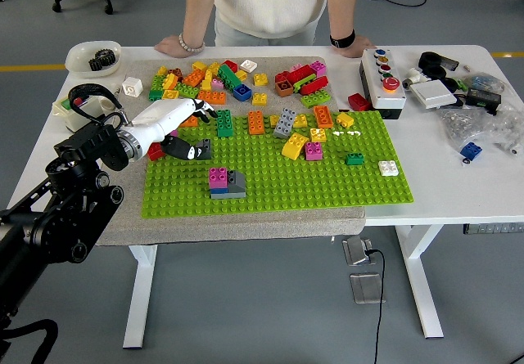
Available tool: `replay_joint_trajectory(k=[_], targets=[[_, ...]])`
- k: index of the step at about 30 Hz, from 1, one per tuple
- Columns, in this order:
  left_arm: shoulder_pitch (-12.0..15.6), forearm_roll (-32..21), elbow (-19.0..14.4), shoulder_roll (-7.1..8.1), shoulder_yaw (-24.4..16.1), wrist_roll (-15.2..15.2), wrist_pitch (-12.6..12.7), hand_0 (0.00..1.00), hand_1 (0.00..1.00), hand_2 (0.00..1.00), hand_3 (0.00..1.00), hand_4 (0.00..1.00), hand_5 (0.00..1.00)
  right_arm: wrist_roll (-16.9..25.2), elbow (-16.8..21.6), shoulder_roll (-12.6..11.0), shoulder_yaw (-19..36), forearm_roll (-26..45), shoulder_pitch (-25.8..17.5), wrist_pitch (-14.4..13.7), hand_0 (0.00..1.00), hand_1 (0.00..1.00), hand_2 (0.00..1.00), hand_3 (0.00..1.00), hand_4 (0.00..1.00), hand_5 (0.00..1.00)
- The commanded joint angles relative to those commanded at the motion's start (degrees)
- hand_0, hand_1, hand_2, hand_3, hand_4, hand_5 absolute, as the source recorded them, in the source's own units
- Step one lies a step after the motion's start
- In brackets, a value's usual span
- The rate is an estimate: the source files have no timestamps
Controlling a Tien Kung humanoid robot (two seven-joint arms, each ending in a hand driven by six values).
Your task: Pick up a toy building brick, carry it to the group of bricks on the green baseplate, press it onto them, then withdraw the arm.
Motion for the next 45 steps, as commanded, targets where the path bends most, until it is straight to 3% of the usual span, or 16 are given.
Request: replay_joint_trajectory(k=[25, 45], targets=[[-3.75, 0.00, 8.35, -3.22, 1.36, 0.23, 1.01, 0.872, 0.827, 0.764, 0.773, 0.823, 0.089, -0.02, 0.00, -0.14, -0.05, 0.03, 0.30, 0.05, 0.740, 0.641, 0.692, 0.558, 0.812, 0.500], [-4.38, 0.00, 11.34, -3.62, 1.71, 0.92, 0.45, 0.873, 0.824, 0.758, 0.768, 0.836, 0.107, 0.00, 0.00, -0.16, -0.14, -0.45, 0.16, 0.14, 0.741, 0.642, 0.693, 0.559, 0.815, 0.501]])
